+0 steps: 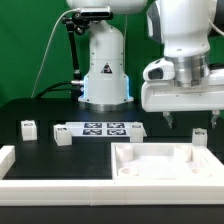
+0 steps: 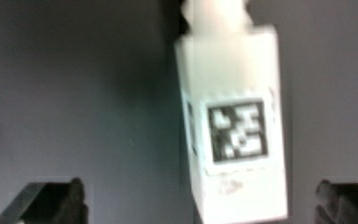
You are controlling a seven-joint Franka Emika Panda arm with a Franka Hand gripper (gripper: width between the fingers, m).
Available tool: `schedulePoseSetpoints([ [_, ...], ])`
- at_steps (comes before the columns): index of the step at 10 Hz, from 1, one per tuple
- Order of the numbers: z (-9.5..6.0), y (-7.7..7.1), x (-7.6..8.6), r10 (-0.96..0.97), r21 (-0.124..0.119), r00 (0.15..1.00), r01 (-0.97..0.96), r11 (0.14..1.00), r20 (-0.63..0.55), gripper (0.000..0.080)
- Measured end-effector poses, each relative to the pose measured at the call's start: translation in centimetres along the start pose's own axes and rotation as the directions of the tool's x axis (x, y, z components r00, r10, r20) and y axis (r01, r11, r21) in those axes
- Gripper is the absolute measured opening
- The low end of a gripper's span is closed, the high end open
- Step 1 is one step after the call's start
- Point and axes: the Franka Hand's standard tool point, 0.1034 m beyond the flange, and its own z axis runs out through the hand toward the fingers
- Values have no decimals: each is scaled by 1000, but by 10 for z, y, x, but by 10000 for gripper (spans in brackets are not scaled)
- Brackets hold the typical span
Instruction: Assemble one leg
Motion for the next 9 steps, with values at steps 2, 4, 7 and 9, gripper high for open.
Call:
schedulePoseSetpoints([
  [2, 1, -1, -3, -9, -6, 974, 10, 1000, 225, 649],
  [4, 4, -7, -9, 3, -23, 903, 8, 1000, 430, 649],
  [7, 17, -15, -2, 49, -51, 879, -27, 998, 475, 649],
  [9, 28, -14, -4, 50, -55, 880, -27, 998, 473, 649],
])
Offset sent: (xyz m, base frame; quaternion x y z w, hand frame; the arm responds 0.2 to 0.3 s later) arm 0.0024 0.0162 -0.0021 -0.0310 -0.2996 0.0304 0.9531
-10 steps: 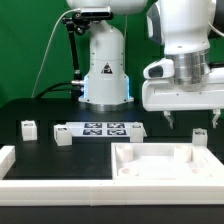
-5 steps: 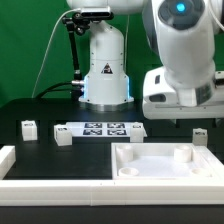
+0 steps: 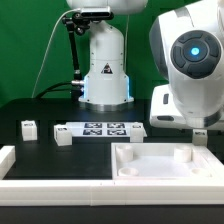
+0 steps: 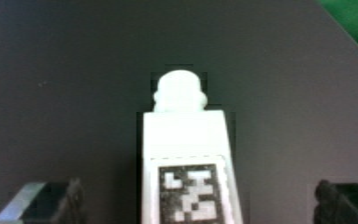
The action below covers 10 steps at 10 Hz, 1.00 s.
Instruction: Assemble one leg
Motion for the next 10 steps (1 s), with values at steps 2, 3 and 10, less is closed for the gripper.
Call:
schedulePoseSetpoints([
  [2, 15, 4, -1, 6, -10, 1000, -6, 1000, 11, 649],
  [3, 21, 6, -2, 9, -14, 1000, -9, 1000, 11, 649],
  [10, 24, 7, -2, 7, -16, 1000, -6, 1000, 12, 288],
])
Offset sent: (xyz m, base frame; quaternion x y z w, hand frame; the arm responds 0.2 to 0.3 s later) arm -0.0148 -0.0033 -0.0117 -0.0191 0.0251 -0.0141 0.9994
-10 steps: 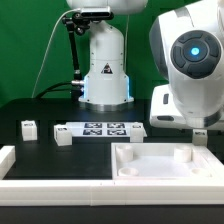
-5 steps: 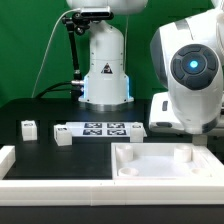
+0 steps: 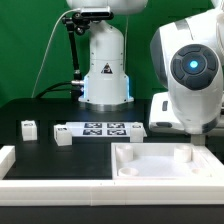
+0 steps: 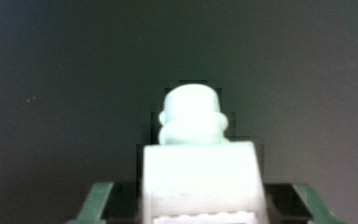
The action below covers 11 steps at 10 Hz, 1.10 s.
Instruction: Assemble one leg
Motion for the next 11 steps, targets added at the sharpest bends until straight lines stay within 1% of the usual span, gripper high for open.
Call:
schedulePoseSetpoints([
  [5, -2, 0, -1, 0, -1, 1000, 0, 1000, 5, 288],
  [7, -31, 3, -21, -7, -2, 1000, 7, 1000, 27, 288],
  [9, -50, 5, -35, -8, -4, 999, 9, 1000, 35, 290],
  [10, -56, 3, -35, -9, 1, 1000, 9, 1000, 24, 290],
  [11, -55, 0, -29, -11, 10, 1000, 11, 1000, -27, 290],
])
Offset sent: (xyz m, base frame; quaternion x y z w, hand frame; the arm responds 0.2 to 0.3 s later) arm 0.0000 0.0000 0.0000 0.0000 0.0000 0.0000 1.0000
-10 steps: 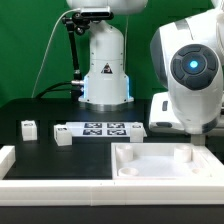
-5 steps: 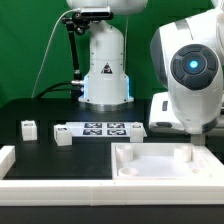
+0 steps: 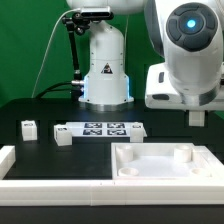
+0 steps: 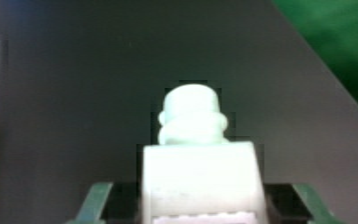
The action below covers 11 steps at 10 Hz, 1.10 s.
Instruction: Assemble one leg
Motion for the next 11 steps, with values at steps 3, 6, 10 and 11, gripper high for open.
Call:
schedulePoseSetpoints([
  [3, -8, -8, 12, -25, 27, 971, 32, 999, -238, 290],
  [6, -37, 7, 15, -126, -36, 836, 126, 991, -534, 290],
  [10, -71, -20, 2, -232, -128, 456, 247, 961, -859, 290],
  [11, -62, -24, -4, -209, -107, 363, 281, 954, -908, 290],
])
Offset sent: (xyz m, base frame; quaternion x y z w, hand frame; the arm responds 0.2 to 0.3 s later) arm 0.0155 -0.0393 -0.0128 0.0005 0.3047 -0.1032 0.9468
